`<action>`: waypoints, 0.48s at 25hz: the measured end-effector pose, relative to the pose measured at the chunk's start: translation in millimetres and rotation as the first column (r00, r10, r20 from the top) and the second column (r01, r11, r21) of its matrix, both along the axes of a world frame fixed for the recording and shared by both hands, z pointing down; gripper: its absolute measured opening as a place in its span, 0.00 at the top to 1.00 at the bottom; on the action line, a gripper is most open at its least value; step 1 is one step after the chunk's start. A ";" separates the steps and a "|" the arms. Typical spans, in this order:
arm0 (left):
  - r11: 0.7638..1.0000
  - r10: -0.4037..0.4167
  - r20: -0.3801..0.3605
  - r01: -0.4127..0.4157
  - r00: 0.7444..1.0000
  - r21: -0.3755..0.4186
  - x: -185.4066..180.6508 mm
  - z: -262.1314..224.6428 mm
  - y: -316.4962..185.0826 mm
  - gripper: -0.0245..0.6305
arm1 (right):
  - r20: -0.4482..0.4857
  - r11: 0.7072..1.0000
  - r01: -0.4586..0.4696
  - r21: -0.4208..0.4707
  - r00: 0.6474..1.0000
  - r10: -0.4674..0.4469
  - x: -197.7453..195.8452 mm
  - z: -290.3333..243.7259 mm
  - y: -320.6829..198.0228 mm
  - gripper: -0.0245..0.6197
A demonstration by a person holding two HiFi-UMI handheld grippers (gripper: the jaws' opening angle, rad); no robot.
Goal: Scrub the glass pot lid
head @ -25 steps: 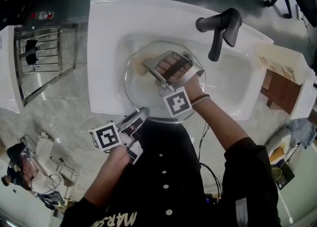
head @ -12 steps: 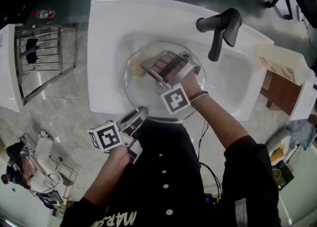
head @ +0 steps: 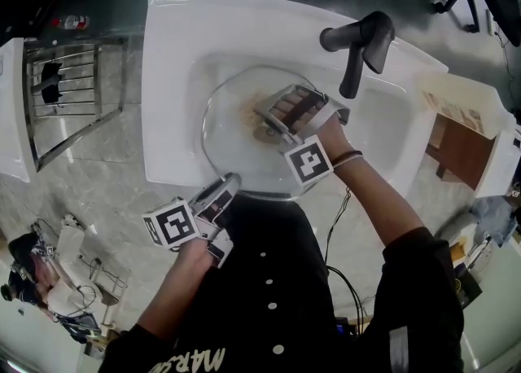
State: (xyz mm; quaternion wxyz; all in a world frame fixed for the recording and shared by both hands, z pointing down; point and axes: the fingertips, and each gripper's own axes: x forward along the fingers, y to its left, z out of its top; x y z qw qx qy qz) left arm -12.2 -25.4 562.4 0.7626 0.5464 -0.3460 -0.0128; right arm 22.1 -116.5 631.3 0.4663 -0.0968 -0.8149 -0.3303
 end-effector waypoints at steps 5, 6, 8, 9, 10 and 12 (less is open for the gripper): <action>1.000 -0.012 0.000 0.012 1.000 0.006 -1.9 -0.6 -0.9 0.78 | -0.058 1.000 0.020 -0.006 0.998 -0.021 23.9 1.0 3.0 0.75; 1.000 -0.013 0.004 0.013 1.000 0.001 -2.8 -0.1 -0.1 0.78 | -0.068 1.000 0.026 -0.007 0.997 -0.027 28.3 0.6 3.8 0.75; 1.000 -0.014 0.015 0.014 1.000 -0.009 -4.6 0.8 1.6 0.78 | -0.084 0.999 0.033 -0.014 0.996 -0.034 37.1 -0.2 5.5 0.75; 1.000 -0.017 0.011 0.017 1.000 -0.004 -4.0 0.2 0.9 0.78 | -0.094 0.999 0.036 -0.020 0.995 -0.037 41.8 -0.4 6.6 0.75; 1.000 -0.018 0.009 0.018 1.000 -0.001 -3.8 -0.2 0.4 0.78 | -0.109 0.999 0.041 -0.026 0.993 -0.043 47.4 -0.1 8.1 0.75; 1.000 -0.006 0.037 0.007 0.999 -0.016 -7.2 2.1 3.2 0.78 | -0.157 0.997 0.065 -0.033 0.985 -0.069 61.2 1.9 11.7 0.75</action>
